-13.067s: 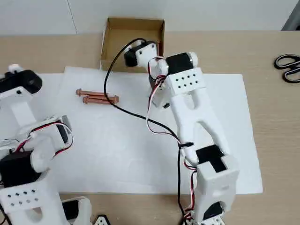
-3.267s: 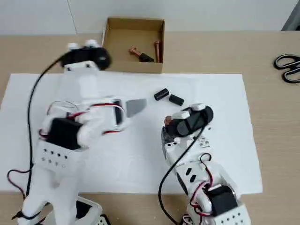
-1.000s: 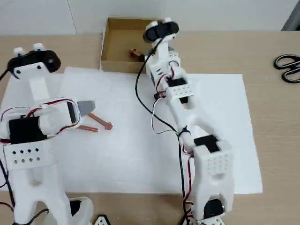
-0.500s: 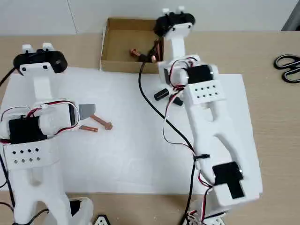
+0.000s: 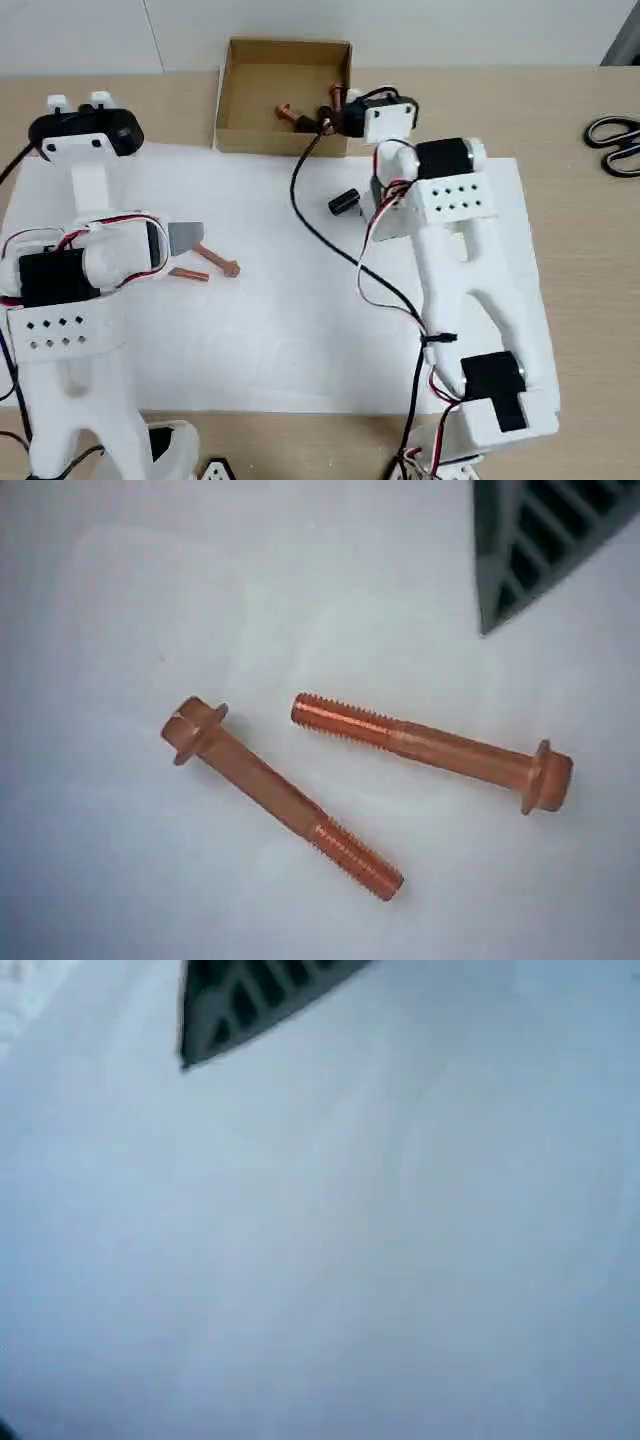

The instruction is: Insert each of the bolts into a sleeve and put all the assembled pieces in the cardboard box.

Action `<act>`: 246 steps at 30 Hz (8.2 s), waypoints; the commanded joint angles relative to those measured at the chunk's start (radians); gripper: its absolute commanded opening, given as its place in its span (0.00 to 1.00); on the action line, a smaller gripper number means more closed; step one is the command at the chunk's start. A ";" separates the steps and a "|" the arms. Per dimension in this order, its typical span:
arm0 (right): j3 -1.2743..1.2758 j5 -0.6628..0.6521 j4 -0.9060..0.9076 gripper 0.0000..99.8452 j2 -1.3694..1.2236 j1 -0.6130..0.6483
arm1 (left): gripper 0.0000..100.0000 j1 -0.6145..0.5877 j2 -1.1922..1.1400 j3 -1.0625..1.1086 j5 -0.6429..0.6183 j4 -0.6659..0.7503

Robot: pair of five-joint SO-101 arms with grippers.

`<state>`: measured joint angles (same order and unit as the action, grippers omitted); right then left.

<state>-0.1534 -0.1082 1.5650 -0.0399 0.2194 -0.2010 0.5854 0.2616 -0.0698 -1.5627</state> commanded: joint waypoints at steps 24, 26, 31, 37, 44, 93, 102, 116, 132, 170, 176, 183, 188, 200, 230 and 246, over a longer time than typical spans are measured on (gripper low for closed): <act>-0.041 -0.413 -0.489 0.20 -0.384 0.036 | 0.32 -0.003 0.006 -0.018 0.002 -0.026; -0.041 -0.414 -0.510 0.20 -0.412 0.033 | 0.32 -0.003 0.006 -0.018 0.002 -0.026; -0.041 -0.416 -0.542 0.20 -0.473 0.033 | 0.32 -0.003 0.005 -0.018 0.002 -0.026; -0.041 -0.416 -0.539 0.14 -0.489 0.012 | 0.32 -0.003 0.005 -0.018 0.002 -0.026; -0.049 -0.374 -0.510 0.01 -0.483 -0.051 | 0.32 -0.002 0.002 -0.018 0.002 -0.026; -0.196 -0.107 0.054 0.01 -0.084 0.018 | 0.32 -0.046 -0.746 -0.203 -0.859 -0.038; -0.196 -0.107 0.051 0.01 -0.084 0.015 | 0.32 -0.064 -0.893 -0.209 -0.898 -0.034; -0.196 -0.107 0.051 0.01 -0.084 0.018 | 0.32 -0.143 -0.902 -0.206 -0.914 0.035; -0.196 -0.107 0.059 0.01 -0.084 0.019 | 0.12 -0.126 -0.910 -0.203 -0.916 0.080; -0.196 -0.089 0.062 0.01 -0.076 0.013 | 0.06 -0.003 -1.054 -0.697 -0.446 -0.094; -0.196 -0.089 0.062 0.01 -0.076 0.013 | 0.04 0.029 -1.062 -0.730 -0.416 -0.118; -0.196 -0.089 0.062 0.01 -0.076 0.013 | 0.04 0.026 -1.068 -0.716 -0.419 -0.080; -0.196 -0.089 0.062 0.01 -0.076 0.013 | 0.04 0.029 -1.138 -0.694 -0.482 -0.005; -0.196 -0.094 0.061 0.01 -0.076 0.012 | 0.04 0.025 -1.277 -0.696 -0.517 0.041; -0.198 -0.094 0.053 0.01 -0.076 0.012 | 0.10 -0.003 -1.264 -0.696 -0.517 -0.018; -0.198 -0.094 0.051 0.01 -0.082 0.012 | 0.01 0.003 -1.266 -0.696 -0.517 0.011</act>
<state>-0.3069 -0.2064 1.6249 -0.1826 0.2363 -0.1841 -0.6882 -0.4289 -0.5854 -1.5597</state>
